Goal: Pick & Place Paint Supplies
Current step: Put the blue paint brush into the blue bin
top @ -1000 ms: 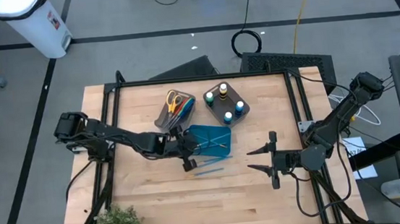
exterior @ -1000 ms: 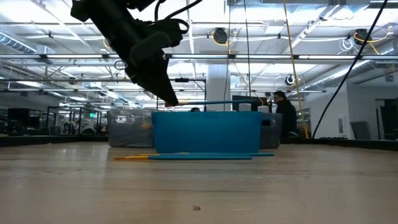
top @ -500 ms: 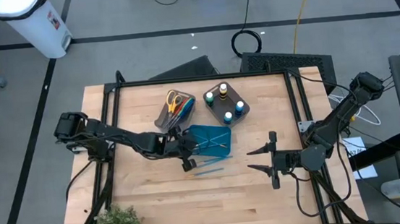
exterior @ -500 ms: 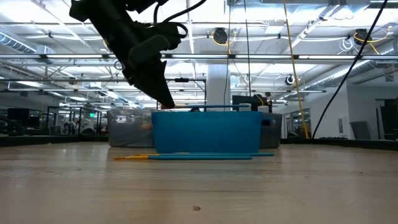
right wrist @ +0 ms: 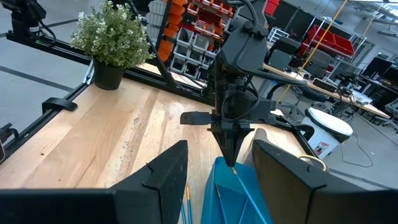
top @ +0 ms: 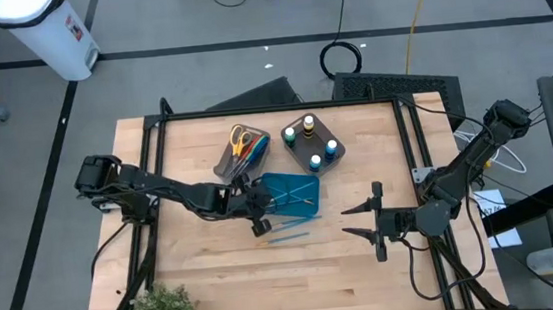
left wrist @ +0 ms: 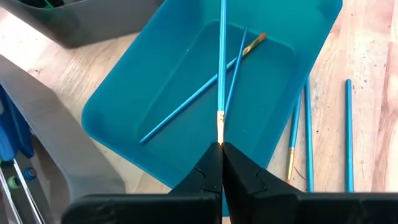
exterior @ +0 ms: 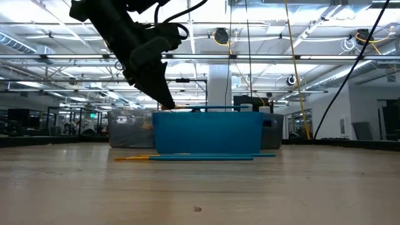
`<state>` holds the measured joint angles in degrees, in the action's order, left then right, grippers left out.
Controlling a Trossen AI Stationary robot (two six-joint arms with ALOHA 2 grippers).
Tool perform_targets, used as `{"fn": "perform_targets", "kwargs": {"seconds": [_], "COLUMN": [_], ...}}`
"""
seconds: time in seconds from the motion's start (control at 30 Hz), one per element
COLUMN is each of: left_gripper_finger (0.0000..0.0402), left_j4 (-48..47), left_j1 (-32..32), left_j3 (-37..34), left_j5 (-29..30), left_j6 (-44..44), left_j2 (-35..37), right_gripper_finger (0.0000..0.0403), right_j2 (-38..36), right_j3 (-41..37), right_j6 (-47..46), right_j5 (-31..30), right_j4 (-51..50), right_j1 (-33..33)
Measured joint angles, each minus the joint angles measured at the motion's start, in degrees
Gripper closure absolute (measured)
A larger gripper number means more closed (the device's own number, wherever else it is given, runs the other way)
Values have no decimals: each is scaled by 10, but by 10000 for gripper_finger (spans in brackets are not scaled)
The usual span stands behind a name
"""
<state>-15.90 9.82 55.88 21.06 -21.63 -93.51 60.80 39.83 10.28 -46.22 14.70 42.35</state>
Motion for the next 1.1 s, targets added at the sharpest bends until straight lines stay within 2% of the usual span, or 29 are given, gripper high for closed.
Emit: {"fn": "perform_targets", "kwargs": {"seconds": [1.1], "left_gripper_finger": [397], "left_j4": [3], "left_j1": [0], "left_j3": [0], "left_j5": [0], "left_j6": [-1], "left_j2": [0], "right_gripper_finger": [232], "right_j2": [0], "right_j3": [0], "right_j6": [0], "right_j5": [0], "right_j4": [0], "right_j1": [0]}}
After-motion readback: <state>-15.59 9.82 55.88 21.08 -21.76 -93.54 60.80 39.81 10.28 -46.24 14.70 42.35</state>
